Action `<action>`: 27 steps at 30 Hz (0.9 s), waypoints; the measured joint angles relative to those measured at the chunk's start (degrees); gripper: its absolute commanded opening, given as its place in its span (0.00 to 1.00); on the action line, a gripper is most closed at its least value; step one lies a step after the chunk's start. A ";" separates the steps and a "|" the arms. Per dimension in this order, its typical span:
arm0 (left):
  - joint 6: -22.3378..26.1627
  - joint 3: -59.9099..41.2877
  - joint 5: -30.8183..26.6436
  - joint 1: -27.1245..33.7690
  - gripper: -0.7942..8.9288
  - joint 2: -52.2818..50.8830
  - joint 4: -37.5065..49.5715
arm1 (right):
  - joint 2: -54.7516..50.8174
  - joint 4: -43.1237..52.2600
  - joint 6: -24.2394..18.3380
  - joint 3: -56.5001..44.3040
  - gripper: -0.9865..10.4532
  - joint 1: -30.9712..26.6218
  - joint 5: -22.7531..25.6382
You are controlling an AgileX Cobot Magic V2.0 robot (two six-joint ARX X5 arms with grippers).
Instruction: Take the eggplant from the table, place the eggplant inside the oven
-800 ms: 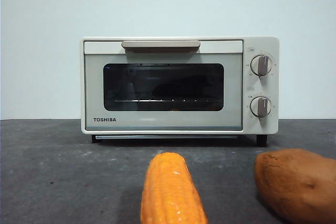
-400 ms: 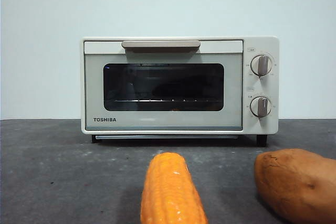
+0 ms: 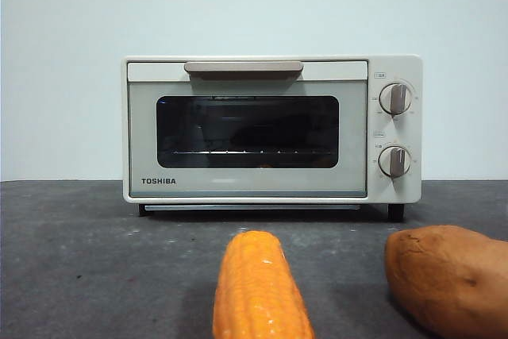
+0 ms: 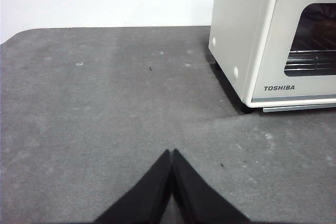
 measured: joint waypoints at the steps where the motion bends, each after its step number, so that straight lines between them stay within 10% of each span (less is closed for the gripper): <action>1: 0.00 -0.02 0.00 0.00 0.09 0.00 0.00 | 0.00 0.11 0.07 0.00 0.09 0.00 0.00; 27: 0.00 -0.02 0.00 0.00 0.09 0.00 0.00 | 0.00 2.40 0.13 0.00 0.09 0.00 0.02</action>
